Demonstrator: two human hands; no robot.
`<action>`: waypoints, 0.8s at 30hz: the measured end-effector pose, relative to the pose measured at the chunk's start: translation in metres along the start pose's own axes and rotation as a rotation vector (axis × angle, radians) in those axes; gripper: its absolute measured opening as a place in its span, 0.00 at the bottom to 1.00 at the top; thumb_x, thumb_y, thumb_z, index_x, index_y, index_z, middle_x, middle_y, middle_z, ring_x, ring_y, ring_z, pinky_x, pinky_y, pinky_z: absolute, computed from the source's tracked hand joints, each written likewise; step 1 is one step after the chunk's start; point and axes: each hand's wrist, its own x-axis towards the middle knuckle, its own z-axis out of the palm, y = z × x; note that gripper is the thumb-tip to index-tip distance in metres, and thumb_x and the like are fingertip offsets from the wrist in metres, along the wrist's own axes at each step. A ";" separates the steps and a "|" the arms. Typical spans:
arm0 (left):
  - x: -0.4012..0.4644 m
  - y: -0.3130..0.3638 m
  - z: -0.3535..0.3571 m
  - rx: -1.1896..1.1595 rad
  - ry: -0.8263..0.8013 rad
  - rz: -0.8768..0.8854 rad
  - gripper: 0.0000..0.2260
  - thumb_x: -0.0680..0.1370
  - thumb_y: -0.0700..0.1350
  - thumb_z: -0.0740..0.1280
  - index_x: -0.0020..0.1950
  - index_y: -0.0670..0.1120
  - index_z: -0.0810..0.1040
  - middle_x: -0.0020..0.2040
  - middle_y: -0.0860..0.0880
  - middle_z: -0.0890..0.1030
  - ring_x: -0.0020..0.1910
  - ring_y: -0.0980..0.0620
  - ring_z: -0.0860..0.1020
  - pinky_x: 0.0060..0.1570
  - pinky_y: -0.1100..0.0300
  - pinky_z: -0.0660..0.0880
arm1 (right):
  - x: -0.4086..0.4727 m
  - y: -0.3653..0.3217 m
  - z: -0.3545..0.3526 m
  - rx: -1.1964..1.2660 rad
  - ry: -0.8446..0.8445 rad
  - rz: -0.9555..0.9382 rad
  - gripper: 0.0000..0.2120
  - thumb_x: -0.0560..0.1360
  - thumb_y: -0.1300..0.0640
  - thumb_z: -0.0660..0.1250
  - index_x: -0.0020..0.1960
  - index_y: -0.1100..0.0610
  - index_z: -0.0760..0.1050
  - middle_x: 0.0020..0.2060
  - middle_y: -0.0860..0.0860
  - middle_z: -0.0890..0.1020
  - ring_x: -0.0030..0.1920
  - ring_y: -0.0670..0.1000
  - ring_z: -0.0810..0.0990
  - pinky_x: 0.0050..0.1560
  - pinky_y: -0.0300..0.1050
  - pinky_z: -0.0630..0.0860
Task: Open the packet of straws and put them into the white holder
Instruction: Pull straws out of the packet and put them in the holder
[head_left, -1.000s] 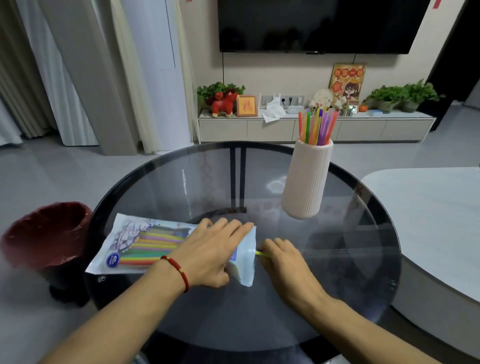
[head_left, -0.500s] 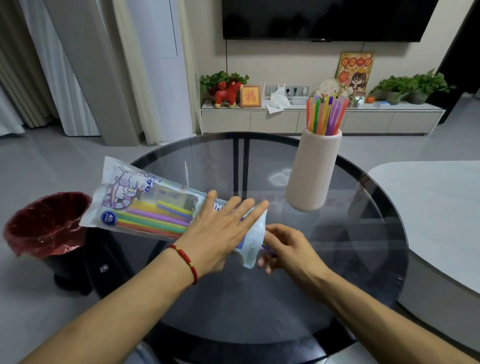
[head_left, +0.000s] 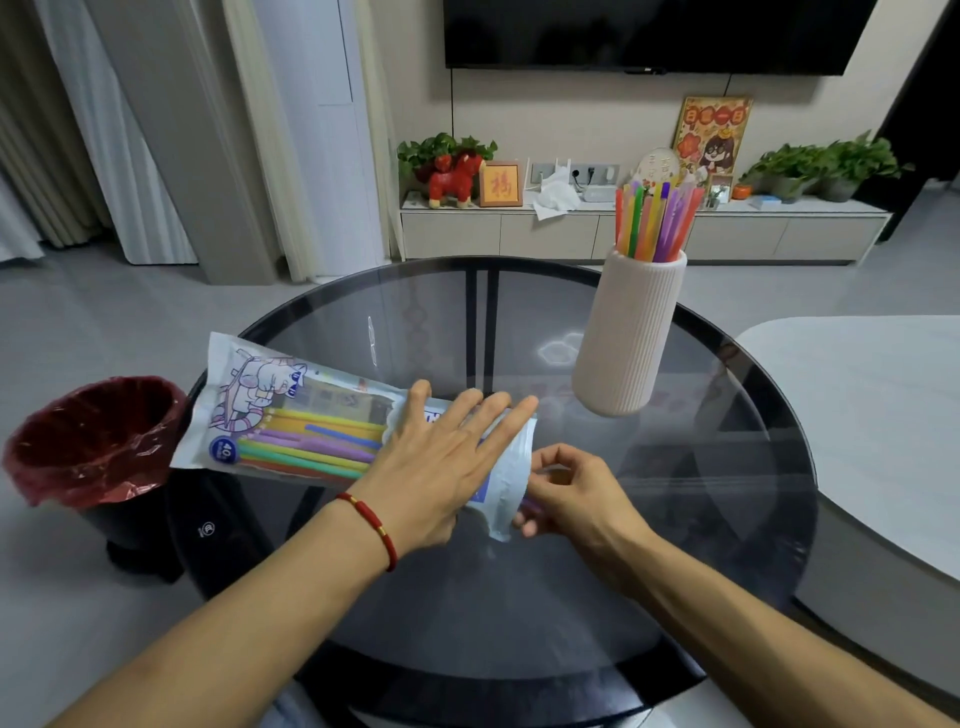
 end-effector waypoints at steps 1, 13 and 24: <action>0.001 0.002 -0.001 0.003 0.010 0.009 0.60 0.59 0.45 0.77 0.80 0.47 0.39 0.73 0.45 0.62 0.68 0.44 0.63 0.62 0.34 0.58 | 0.001 0.001 0.000 -0.007 0.011 -0.003 0.13 0.76 0.64 0.76 0.55 0.68 0.76 0.37 0.62 0.85 0.32 0.55 0.84 0.34 0.46 0.83; 0.003 0.003 0.009 -0.061 -0.007 -0.045 0.62 0.59 0.43 0.77 0.79 0.48 0.36 0.73 0.44 0.62 0.68 0.43 0.64 0.60 0.34 0.60 | 0.001 -0.010 -0.006 0.230 -0.015 0.039 0.09 0.77 0.60 0.72 0.55 0.63 0.86 0.52 0.64 0.87 0.44 0.57 0.89 0.38 0.44 0.85; -0.008 -0.019 0.021 -0.309 -0.076 -0.118 0.60 0.60 0.47 0.73 0.77 0.59 0.32 0.76 0.54 0.55 0.74 0.51 0.59 0.67 0.36 0.54 | 0.007 -0.027 -0.035 0.210 0.079 -0.047 0.09 0.67 0.65 0.78 0.46 0.67 0.86 0.41 0.62 0.88 0.40 0.56 0.90 0.39 0.37 0.84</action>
